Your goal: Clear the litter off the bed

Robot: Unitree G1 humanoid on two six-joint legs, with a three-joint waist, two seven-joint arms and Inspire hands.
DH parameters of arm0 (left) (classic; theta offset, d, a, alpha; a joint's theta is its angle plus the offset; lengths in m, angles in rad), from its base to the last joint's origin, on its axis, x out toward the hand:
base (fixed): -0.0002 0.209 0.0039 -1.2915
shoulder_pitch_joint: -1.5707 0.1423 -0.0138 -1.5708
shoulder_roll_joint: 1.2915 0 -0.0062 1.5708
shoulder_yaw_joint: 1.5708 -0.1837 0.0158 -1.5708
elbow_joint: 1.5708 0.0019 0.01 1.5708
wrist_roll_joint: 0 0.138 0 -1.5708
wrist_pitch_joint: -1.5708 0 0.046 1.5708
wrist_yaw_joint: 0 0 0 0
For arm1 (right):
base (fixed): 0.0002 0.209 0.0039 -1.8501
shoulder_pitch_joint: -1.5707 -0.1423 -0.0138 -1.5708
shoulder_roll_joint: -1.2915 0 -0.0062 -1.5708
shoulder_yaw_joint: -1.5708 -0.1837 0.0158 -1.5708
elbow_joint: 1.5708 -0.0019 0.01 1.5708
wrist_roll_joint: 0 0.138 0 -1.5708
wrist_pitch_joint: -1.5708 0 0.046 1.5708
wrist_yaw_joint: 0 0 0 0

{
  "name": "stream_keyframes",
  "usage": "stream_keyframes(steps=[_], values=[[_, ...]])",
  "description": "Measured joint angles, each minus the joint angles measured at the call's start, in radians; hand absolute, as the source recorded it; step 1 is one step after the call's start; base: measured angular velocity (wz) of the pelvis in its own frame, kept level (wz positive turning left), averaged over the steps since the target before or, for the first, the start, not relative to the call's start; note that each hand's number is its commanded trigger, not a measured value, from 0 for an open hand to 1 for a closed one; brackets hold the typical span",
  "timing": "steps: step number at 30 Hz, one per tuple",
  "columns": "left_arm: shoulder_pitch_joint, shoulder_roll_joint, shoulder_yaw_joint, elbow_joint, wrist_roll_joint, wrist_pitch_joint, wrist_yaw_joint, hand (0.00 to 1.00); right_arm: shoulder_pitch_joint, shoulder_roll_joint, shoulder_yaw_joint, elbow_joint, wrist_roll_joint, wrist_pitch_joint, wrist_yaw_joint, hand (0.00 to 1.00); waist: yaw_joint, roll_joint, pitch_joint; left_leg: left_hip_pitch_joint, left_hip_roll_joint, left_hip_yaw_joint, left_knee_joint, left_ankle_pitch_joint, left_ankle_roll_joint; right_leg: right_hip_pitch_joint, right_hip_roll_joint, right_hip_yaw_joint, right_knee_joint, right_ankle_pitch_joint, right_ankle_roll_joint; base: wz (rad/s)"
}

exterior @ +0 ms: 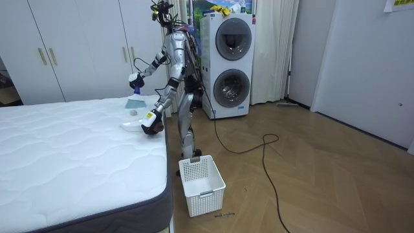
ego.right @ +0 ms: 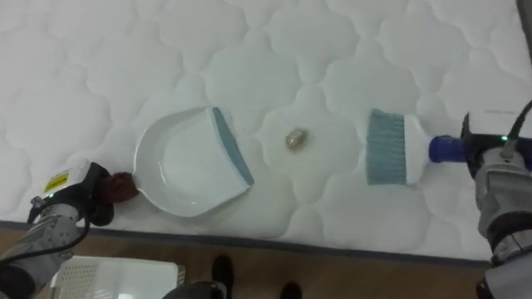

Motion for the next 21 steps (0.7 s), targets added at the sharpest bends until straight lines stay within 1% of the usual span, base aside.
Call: stream_keyframes(steps=[1,3,5,8,9,14,21], values=[[-0.002,0.003,-0.003,-0.002,0.0,0.002,0.0,1.0,0.0,-0.002,0.005,-0.01,-0.012,0.001,-0.001,1.0,0.001,-0.004,0.0017,0.0,0.001,0.0,0.0,0.0,-0.001,0.001,0.001,-0.001,-0.001,0.0,-0.001,0.0],[-0.005,0.01,-0.002,-0.008,-0.001,0.007,0.0,1.0,-0.024,-0.002,0.028,-0.029,-0.07,0.011,-0.002,1.0,0.003,-0.014,0.0067,-0.001,0.003,0.001,0.001,-0.001,-0.002,0.001,0.0,-0.023,-0.003,0.003,-0.004,0.0],[-0.005,0.012,-0.002,-0.01,-0.001,0.006,0.001,1.0,-0.047,-0.002,0.039,-0.042,-0.114,0.016,-0.001,1.0,0.004,-0.016,0.0074,-0.001,0.003,0.001,0.0,-0.001,-0.002,0.002,0.001,-0.026,-0.004,0.004,-0.004,0.0],[-0.005,0.011,-0.003,-0.019,0.0,0.005,0.008,1.0,-0.077,-0.002,0.061,-0.055,-0.143,0.018,0.0,1.0,0.02,-0.025,0.0102,-0.002,0.004,0.002,-0.001,-0.001,-0.002,-0.001,0.002,-0.024,-0.006,0.004,-0.004,0.0],[-0.005,0.011,-0.003,-0.023,0.0,0.005,0.008,1.0,-0.087,-0.002,0.077,-0.055,-0.148,0.02,0.002,1.0,0.023,-0.027,0.0097,-0.003,0.004,0.0,-0.001,-0.001,-0.002,0.001,0.002,-0.028,-0.012,0.004,-0.004,0.03],[-0.005,0.012,-0.011,-0.028,0.0,0.006,0.011,1.0,-0.097,-0.002,0.086,-0.061,-0.184,0.021,0.007,1.0,0.032,-0.027,0.0096,-0.003,0.004,-0.006,-0.001,-0.001,-0.002,0.013,0.005,-0.036,-0.027,0.01,-0.001,0.04],[-0.005,0.012,-0.018,-0.029,0.001,0.008,0.007,1.0,-0.097,-0.002,0.086,-0.062,-0.179,0.022,0.034,1.0,0.047,-0.027,0.0095,0.01,0.013,-0.002,-0.019,0.001,-0.003,0.039,0.022,-0.036,-0.082,0.041,-0.001,-0.05]])
